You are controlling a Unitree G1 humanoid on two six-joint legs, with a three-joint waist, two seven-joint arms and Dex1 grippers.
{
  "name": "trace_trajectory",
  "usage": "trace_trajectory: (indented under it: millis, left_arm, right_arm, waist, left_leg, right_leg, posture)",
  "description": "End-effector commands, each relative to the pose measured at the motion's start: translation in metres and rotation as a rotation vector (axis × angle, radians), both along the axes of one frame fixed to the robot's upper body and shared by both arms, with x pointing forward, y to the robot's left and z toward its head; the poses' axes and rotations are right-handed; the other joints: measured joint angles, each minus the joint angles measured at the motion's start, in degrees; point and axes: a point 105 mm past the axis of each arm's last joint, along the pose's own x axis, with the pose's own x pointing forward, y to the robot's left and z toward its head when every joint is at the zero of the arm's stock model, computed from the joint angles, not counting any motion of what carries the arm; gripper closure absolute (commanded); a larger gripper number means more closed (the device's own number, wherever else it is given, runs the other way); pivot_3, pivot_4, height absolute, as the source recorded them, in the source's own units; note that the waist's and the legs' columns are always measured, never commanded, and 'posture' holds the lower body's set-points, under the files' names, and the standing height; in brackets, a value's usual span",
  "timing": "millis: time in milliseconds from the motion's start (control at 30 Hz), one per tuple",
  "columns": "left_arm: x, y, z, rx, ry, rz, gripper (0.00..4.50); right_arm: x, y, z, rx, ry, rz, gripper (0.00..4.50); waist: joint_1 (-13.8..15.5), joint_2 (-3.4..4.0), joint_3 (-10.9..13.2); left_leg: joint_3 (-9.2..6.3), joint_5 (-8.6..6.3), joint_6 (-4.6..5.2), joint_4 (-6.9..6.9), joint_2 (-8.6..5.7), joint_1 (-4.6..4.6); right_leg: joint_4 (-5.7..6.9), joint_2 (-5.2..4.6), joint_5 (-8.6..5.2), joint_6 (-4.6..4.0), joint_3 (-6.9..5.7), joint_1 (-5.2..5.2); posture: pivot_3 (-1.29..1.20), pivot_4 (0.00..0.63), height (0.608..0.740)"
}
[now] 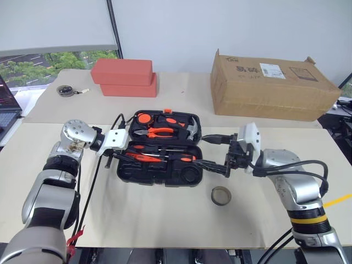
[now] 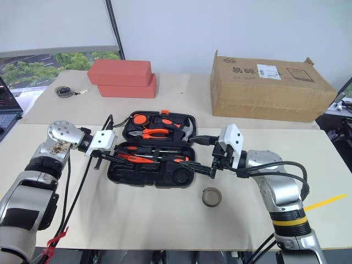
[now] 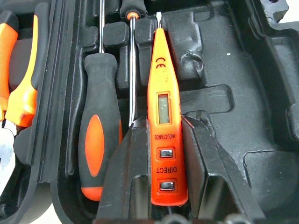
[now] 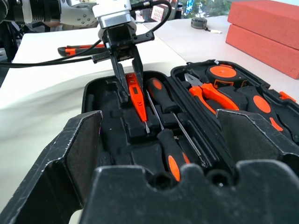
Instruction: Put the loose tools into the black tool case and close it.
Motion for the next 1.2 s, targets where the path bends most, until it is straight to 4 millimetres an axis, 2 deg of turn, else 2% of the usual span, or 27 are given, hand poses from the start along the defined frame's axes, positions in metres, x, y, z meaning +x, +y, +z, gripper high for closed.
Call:
trace_trajectory:
  millis: [33, 67, 233, 333, 433, 600, 733, 867, 1100, 1133, 1200]
  left_arm:
    - [0.002, 0.000, 0.001, 0.014, 0.007, 0.013, 3.02]
    - [0.003, 0.000, 0.002, 0.013, 0.004, 0.015, 2.79]
    - [0.010, -0.003, 0.018, -0.036, -0.070, 0.031, 1.06]
    - [0.010, -0.008, 0.039, -0.115, -0.075, 0.013, 0.09]
    - [0.003, -0.009, 0.052, -0.172, -0.046, 0.007, 0.09]
    - [-0.008, -0.004, 0.059, -0.180, -0.013, 0.003, 0.09]
    - [-0.003, -0.014, 0.069, -0.301, -0.034, 0.035, 0.09]
    - [-0.008, -0.026, 0.046, -0.343, -0.010, 0.055, 0.09]
    - [-0.010, -0.029, 0.016, -0.301, 0.003, 0.105, 0.09]
    - [-0.010, -0.028, 0.013, -0.297, 0.012, 0.113, 0.60]
    - [-0.010, -0.026, 0.011, -0.297, 0.015, 0.123, 1.14]
  right_arm:
    - [-0.003, 0.000, 0.010, 0.005, -0.062, 0.014, 0.00]
    - [-0.003, 0.000, 0.010, 0.006, -0.062, 0.015, 0.00]
    - [-0.003, 0.000, 0.010, 0.009, -0.058, 0.018, 0.00]
    - [-0.002, -0.001, 0.009, 0.008, -0.057, 0.017, 0.00]
    - [-0.002, 0.001, 0.008, 0.013, -0.056, 0.017, 0.00]
    - [-0.002, 0.003, 0.006, 0.020, -0.056, 0.021, 0.00]
    - [-0.003, 0.004, 0.005, 0.021, -0.055, 0.023, 0.00]
    - [-0.003, 0.006, 0.004, 0.025, -0.054, 0.026, 0.00]
    - [0.000, 0.004, 0.004, 0.017, -0.063, 0.018, 0.00]
    - [0.000, 0.004, 0.004, 0.017, -0.064, 0.018, 0.00]
    - [-0.001, 0.005, 0.004, 0.017, -0.064, 0.019, 0.00]
  waist:
    - [-0.03, 0.00, 0.00]
    - [-0.04, 0.00, 0.00]
    - [-0.15, 0.00, 0.00]
    - [-0.28, -0.01, 0.00]
    - [-0.46, -0.01, 0.00]
    - [-0.84, 0.00, 0.00]
    - [-0.65, 0.00, 0.00]
    - [-0.52, 0.02, -0.01]
    - [-0.74, 0.02, -0.01]
    - [-0.73, 0.02, -0.01]
    - [-0.71, 0.02, -0.01]
  left_leg:
    - [0.00, 0.00, 0.00, 0.01, 0.00, 0.01]
    - [0.00, 0.00, 0.00, 0.01, 0.00, 0.02]
    - [-0.01, 0.00, -0.01, 0.01, 0.00, 0.02]
    - [0.02, 0.11, -0.18, 0.02, 0.00, 0.01]
    - [0.00, 0.14, -0.23, 0.04, 0.00, -0.01]
    - [0.01, 0.18, -0.29, 0.05, 0.00, 0.05]
    - [0.00, 0.16, -0.26, 0.07, 0.00, 0.14]
    - [-0.04, 0.14, -0.21, 0.12, -0.01, 0.18]
    - [-0.03, 0.27, -0.45, 0.11, 0.01, 0.22]
    - [-0.03, 0.26, -0.42, 0.11, 0.01, 0.25]
    - [-0.04, 0.11, -0.18, 0.11, 0.01, 0.26]
  right_leg:
    - [0.01, 0.00, 0.00, 0.00, 0.00, 0.01]
    - [0.01, 0.00, 0.00, 0.00, 0.00, 0.02]
    - [0.02, 0.00, 0.00, 0.00, 0.01, 0.01]
    - [0.02, 0.01, 0.00, 0.00, 0.01, 0.01]
    - [0.03, 0.01, 0.00, 0.00, 0.00, 0.01]
    - [0.05, 0.01, -0.01, 0.01, 0.06, 0.04]
    - [0.07, 0.02, -0.01, 0.02, 0.07, 0.11]
    - [0.10, 0.01, 0.00, 0.04, 0.11, 0.17]
    - [0.11, 0.06, 0.01, 0.03, 0.11, 0.18]
    - [0.13, 0.06, 0.01, 0.03, 0.11, 0.19]
    - [0.14, 0.04, 0.01, 0.03, 0.11, 0.21]
  posture:
    - [0.00, 0.150, 0.712]
    - [0.00, 0.150, 0.712]
    - [0.00, 0.150, 0.712]
    - [0.00, 0.150, 0.712]
    - [0.00, 0.150, 0.712]
    - [0.00, 0.150, 0.712]
    - [0.00, 0.150, 0.712]
    - [0.00, 0.150, 0.712]
    - [0.00, 0.150, 0.712]
    - [0.00, 0.150, 0.712]
    - [0.00, 0.150, 0.712]
